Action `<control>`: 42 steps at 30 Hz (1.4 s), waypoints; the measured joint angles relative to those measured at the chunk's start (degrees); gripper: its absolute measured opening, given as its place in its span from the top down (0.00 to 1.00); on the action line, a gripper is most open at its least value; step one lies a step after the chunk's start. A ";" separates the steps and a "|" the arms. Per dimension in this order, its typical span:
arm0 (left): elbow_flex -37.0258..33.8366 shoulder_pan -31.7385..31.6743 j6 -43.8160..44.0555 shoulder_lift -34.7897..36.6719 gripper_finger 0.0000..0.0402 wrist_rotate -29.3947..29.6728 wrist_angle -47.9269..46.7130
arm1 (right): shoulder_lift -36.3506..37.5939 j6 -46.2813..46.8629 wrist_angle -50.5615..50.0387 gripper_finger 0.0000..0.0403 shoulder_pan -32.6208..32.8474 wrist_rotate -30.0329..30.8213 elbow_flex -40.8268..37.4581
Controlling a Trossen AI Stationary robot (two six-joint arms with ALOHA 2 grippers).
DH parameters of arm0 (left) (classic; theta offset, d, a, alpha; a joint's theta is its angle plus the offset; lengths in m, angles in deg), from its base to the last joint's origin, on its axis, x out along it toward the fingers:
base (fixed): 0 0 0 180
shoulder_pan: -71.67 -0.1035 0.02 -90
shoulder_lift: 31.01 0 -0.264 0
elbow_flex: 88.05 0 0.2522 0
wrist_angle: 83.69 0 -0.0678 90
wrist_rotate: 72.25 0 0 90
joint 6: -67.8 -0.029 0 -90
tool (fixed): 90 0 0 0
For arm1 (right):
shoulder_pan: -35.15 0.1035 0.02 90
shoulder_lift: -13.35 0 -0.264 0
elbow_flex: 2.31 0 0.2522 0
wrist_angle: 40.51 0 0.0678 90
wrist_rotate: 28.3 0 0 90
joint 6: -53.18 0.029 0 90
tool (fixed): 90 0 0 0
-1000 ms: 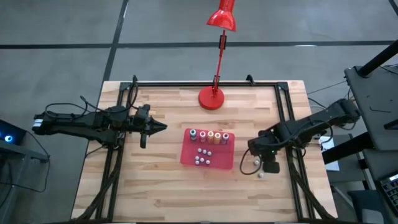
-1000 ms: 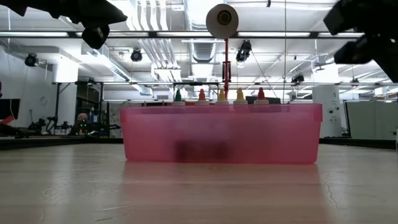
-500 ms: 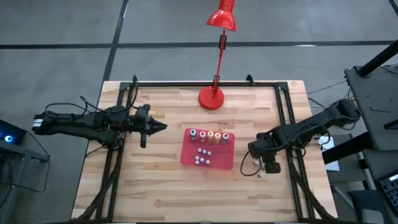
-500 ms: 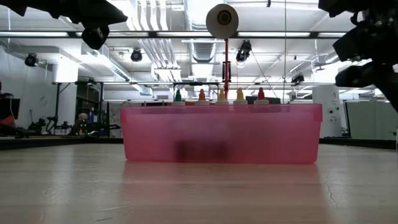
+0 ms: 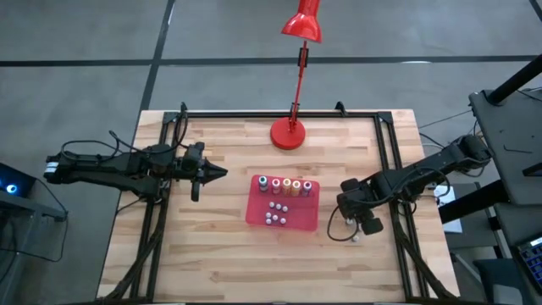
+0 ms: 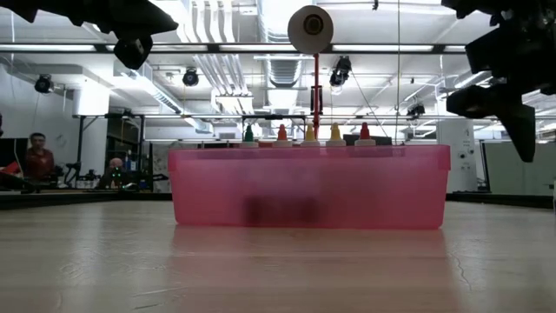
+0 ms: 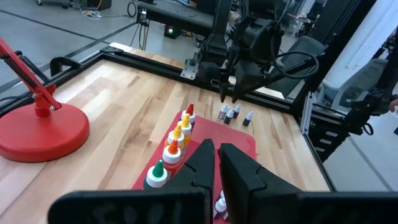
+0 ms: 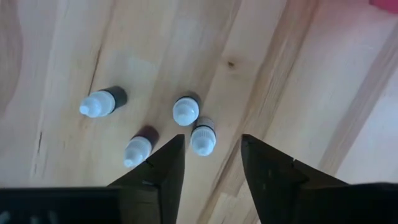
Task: Pick & Place food coloring
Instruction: Put the small red food coloring bottle into the red bin
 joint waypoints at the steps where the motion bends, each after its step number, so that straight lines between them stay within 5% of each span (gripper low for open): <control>1: 0.00 0.00 0.01 0.00 1.00 0.00 0.00 | -0.01 -0.18 0.30 0.62 0.00 0.00 -0.22; 32: 0.00 0.00 2.19 -0.02 1.00 0.46 0.00 | -0.19 0.03 1.04 0.59 0.00 0.20 -0.97; 42: 0.00 -0.01 2.47 -0.02 1.00 0.45 0.01 | -0.19 12.41 0.99 0.59 -0.01 0.14 -0.82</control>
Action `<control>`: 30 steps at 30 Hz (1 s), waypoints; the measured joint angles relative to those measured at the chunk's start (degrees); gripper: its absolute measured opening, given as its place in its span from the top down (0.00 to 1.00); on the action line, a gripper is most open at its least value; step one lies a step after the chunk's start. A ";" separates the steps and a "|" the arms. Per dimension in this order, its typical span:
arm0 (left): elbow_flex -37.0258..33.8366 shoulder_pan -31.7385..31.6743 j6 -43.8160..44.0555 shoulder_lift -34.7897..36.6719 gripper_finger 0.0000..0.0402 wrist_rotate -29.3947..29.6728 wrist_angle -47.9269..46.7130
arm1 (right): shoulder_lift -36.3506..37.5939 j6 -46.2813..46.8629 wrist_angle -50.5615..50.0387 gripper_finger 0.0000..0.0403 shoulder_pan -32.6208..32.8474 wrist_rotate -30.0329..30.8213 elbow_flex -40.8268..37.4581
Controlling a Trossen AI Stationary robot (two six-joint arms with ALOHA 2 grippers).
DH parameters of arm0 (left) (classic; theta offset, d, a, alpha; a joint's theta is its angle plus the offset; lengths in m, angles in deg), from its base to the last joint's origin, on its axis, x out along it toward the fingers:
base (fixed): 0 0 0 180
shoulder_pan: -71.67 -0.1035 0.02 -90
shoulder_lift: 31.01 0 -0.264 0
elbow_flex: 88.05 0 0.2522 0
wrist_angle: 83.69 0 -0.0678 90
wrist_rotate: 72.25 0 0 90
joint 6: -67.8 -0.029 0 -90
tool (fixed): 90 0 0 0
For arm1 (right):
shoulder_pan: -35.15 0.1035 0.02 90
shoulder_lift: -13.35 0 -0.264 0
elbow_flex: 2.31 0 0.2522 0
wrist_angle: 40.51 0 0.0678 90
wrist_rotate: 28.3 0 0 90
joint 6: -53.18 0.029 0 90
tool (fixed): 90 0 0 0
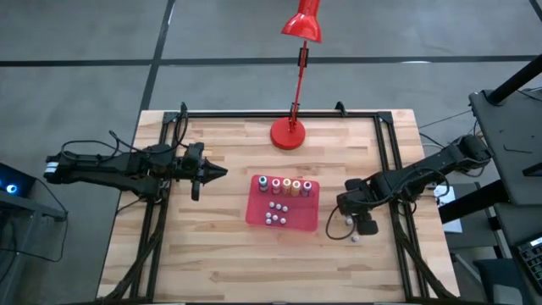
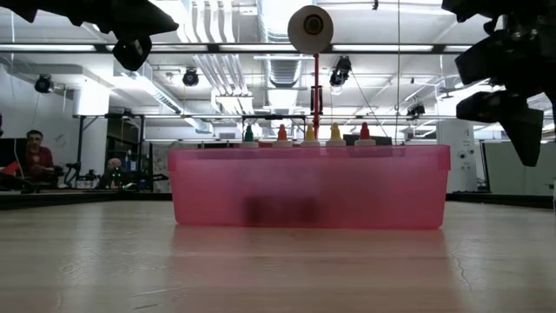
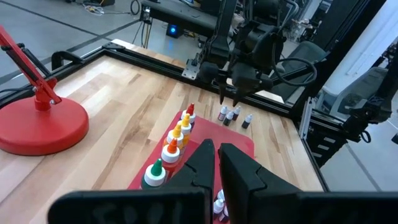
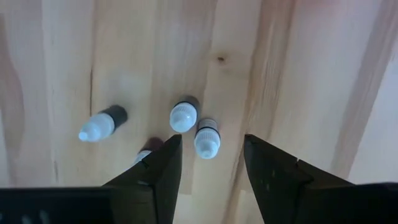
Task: Pick & Place food coloring
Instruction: Put the small red food coloring bottle into the red bin
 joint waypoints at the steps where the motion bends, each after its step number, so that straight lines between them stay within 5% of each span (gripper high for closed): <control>1: 0.00 -0.01 0.01 0.02 1.00 -0.01 0.00 | 0.02 1.82 0.00 0.59 -0.01 -0.13 0.00; 7: 0.00 -0.01 0.05 0.01 1.00 -0.01 0.01 | 0.02 8.95 0.07 0.59 0.01 -0.24 -0.06; 30: 0.00 0.01 -0.25 0.01 1.00 -0.03 0.01 | 0.02 13.51 1.12 0.59 0.01 -0.01 -2.70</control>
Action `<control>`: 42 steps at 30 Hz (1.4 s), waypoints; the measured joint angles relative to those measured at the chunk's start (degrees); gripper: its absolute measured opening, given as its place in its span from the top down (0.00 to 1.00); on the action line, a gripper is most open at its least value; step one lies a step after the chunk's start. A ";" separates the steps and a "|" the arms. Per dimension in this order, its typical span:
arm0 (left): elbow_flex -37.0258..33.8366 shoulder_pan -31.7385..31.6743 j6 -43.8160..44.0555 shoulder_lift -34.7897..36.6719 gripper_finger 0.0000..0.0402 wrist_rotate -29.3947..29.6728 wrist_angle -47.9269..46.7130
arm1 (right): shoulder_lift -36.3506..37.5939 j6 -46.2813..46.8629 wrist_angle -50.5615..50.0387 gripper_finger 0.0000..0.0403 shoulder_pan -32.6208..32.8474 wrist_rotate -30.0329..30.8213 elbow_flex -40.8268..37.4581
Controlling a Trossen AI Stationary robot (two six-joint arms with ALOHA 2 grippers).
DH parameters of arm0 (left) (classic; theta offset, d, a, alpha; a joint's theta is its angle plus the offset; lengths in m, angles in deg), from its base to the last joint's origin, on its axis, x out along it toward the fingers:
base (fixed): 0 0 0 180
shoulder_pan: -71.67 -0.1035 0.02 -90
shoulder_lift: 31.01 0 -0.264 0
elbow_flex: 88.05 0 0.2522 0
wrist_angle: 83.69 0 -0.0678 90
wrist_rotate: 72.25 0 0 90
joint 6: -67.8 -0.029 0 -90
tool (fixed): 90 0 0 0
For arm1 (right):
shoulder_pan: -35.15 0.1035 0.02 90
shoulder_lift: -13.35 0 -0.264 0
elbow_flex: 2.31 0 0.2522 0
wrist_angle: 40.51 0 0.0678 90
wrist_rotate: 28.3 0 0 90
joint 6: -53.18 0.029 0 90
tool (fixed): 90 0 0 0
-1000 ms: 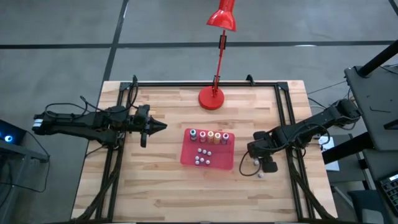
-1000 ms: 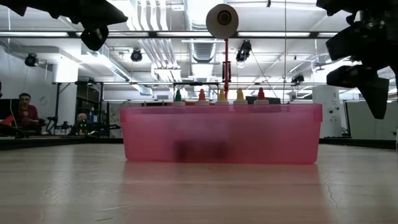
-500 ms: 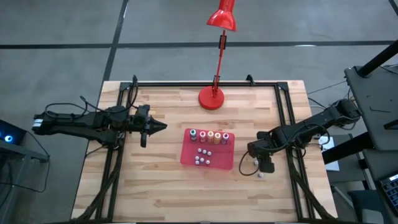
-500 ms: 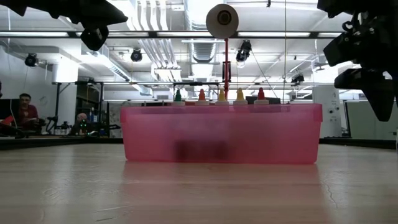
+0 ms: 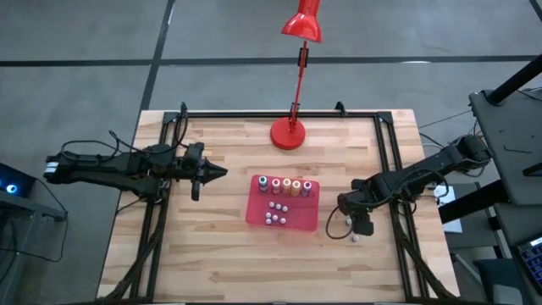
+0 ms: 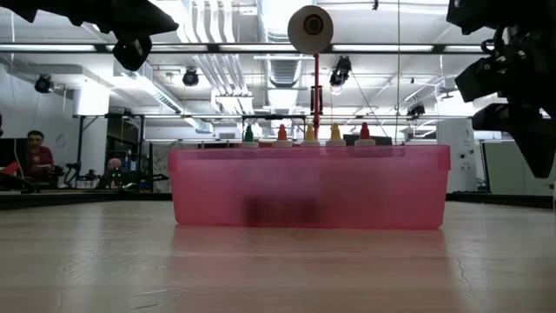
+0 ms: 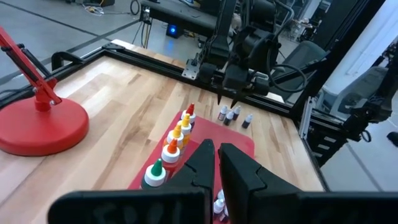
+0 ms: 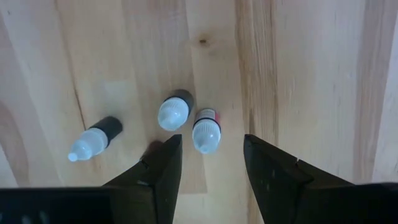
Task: Pick & Place food coloring
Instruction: Put the small red food coloring bottle into the red bin
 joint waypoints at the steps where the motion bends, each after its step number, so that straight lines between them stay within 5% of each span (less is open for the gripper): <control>1: 0.00 0.01 0.30 0.02 1.00 -0.01 -0.01 | 0.00 0.00 0.18 0.59 0.00 0.00 -0.14; 42: -0.01 0.01 0.79 0.01 1.00 -0.01 -0.02 | -0.70 9.52 4.55 0.59 0.00 0.20 -3.64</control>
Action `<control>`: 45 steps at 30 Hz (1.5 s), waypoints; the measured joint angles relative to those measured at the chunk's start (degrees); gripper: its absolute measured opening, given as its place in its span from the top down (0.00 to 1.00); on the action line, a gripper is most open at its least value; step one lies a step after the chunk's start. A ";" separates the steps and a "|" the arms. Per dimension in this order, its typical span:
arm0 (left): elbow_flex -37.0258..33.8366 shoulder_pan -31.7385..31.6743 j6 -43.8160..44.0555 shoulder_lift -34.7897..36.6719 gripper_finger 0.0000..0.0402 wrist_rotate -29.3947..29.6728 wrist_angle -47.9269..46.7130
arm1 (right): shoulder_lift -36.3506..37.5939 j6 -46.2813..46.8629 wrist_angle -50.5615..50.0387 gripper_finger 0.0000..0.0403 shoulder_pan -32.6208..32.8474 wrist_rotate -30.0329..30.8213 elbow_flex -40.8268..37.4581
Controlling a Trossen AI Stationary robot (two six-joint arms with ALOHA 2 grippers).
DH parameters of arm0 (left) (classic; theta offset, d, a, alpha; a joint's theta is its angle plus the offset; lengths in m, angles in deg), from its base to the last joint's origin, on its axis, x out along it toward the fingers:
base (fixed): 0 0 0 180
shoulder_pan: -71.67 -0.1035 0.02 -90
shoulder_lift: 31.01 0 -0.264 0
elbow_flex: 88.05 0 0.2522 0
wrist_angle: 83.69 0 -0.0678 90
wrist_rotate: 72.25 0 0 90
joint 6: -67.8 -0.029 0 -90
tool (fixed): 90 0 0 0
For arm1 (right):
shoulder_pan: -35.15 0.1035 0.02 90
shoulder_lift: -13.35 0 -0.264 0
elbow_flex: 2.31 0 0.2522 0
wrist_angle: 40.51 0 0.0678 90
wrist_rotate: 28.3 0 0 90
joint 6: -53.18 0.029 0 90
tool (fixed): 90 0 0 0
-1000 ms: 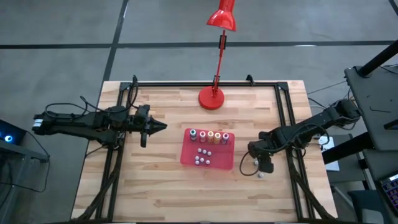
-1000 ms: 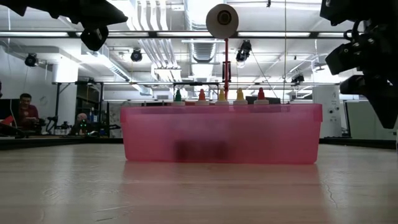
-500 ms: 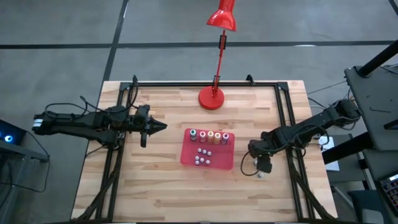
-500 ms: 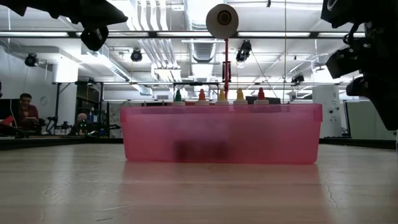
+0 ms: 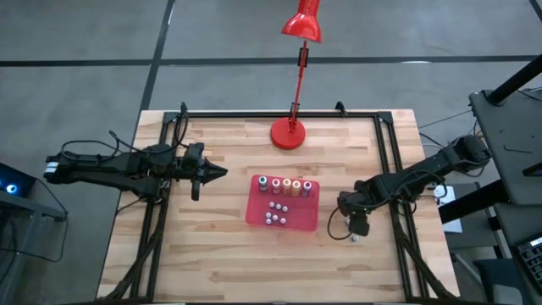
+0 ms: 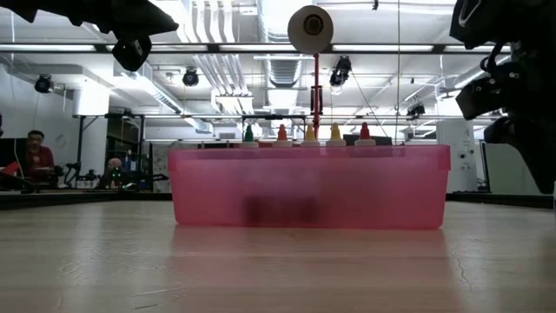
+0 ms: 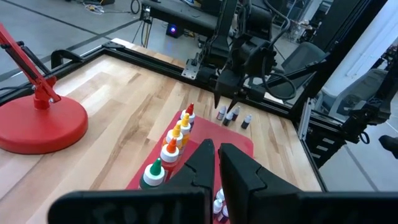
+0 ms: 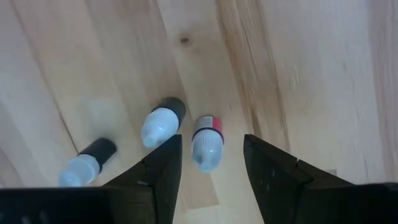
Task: Pick & Place food coloring
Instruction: Put the small red food coloring bottle into the red bin
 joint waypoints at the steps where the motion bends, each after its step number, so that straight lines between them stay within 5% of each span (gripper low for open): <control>1: -0.01 0.00 0.00 0.01 1.00 0.01 0.01 | 0.00 -0.04 0.02 0.59 0.00 0.00 -0.15; 12: 0.01 -0.01 0.02 -0.01 1.00 0.00 0.02 | 0.00 -0.10 0.25 0.61 0.00 -0.03 -0.99; 30: 0.01 0.00 0.02 0.01 1.00 0.02 0.02 | 0.00 -0.30 1.83 0.83 0.00 -0.40 -1.12; 45: 0.00 -0.01 0.02 0.00 1.00 0.02 0.02 | 0.00 -0.52 1.92 0.84 -0.02 -1.79 -1.12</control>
